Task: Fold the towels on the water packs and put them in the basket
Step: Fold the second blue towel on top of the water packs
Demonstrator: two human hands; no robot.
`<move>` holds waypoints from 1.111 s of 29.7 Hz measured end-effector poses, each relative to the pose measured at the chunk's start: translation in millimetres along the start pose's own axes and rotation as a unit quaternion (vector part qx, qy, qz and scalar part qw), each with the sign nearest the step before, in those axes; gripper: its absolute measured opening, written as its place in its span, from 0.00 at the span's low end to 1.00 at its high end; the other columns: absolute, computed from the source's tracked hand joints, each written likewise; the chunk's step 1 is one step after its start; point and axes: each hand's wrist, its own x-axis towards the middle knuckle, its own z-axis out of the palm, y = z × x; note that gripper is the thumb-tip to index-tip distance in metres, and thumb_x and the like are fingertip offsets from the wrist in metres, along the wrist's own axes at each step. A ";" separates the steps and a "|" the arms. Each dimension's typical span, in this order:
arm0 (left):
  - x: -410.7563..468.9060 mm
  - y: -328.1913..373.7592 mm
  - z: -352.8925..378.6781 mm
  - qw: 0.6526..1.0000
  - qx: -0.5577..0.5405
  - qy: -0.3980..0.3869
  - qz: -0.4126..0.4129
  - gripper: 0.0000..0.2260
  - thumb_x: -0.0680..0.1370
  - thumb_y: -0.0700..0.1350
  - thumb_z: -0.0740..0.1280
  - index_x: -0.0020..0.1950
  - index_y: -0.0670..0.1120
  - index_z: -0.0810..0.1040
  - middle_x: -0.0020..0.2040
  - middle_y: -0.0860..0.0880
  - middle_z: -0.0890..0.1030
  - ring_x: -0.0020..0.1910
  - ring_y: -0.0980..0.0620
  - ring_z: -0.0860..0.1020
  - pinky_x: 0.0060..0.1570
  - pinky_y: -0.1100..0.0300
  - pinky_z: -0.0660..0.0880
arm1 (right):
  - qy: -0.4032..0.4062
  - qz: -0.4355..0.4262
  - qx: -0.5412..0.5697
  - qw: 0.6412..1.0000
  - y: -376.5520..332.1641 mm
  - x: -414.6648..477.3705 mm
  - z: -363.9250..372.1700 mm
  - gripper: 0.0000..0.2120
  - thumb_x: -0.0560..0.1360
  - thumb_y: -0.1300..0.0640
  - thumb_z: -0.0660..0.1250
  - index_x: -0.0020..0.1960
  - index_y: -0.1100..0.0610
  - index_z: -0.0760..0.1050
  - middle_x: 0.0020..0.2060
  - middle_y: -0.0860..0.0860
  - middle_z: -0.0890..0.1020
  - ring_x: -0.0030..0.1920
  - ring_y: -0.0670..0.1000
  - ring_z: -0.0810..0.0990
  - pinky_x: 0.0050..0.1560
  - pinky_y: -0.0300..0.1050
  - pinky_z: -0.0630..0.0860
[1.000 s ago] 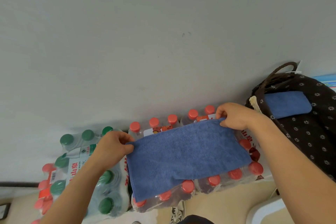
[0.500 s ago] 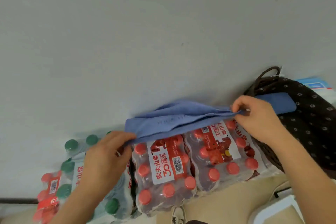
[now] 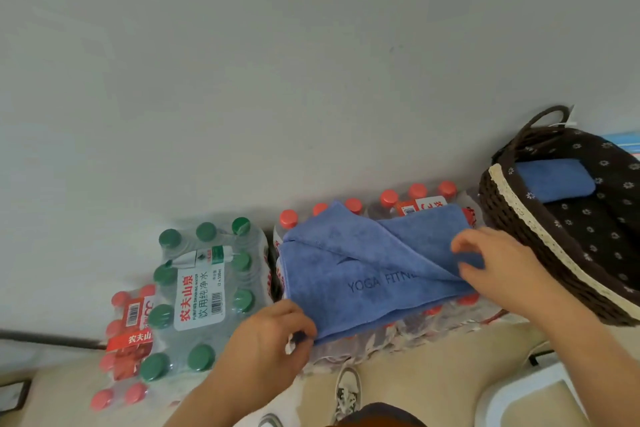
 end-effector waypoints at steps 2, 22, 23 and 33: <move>10.0 0.7 -8.4 0.999 -0.027 0.037 -0.024 0.05 0.71 0.47 0.65 0.42 0.56 0.79 0.39 0.63 0.75 0.36 0.64 0.74 0.36 0.72 0.70 | 0.022 -0.011 0.097 0.995 -30.0 19.6 4.1 0.09 0.74 0.58 0.67 0.54 0.51 0.77 0.47 0.44 0.78 0.51 0.47 0.77 0.55 0.47 0.74; 67.4 -15.9 -35.1 0.870 -0.310 0.129 -0.361 0.13 0.76 0.51 0.65 0.40 0.44 0.84 0.32 0.47 0.73 0.30 0.50 0.68 0.32 0.59 0.65 | -0.051 -0.173 0.277 0.944 -158.9 36.6 17.3 0.02 0.73 0.56 0.69 0.44 0.53 0.81 0.38 0.46 0.83 0.38 0.41 0.78 0.42 0.36 0.75; 68.4 -15.9 -38.4 0.844 -0.363 0.124 -0.374 0.15 0.76 0.53 0.64 0.40 0.45 0.84 0.33 0.47 0.73 0.30 0.51 0.67 0.31 0.59 0.63 | -0.057 -0.219 0.226 0.947 -161.7 21.4 22.7 0.03 0.75 0.54 0.68 0.43 0.52 0.79 0.38 0.46 0.81 0.39 0.43 0.77 0.42 0.38 0.75; 73.9 -21.6 -30.6 0.896 -0.220 0.107 -0.370 0.17 0.74 0.50 0.69 0.39 0.35 0.80 0.28 0.47 0.72 0.27 0.53 0.66 0.29 0.63 0.65 | -0.112 -0.269 0.113 0.950 -138.9 -4.1 49.5 0.04 0.75 0.49 0.65 0.46 0.48 0.77 0.42 0.44 0.77 0.44 0.44 0.76 0.47 0.45 0.75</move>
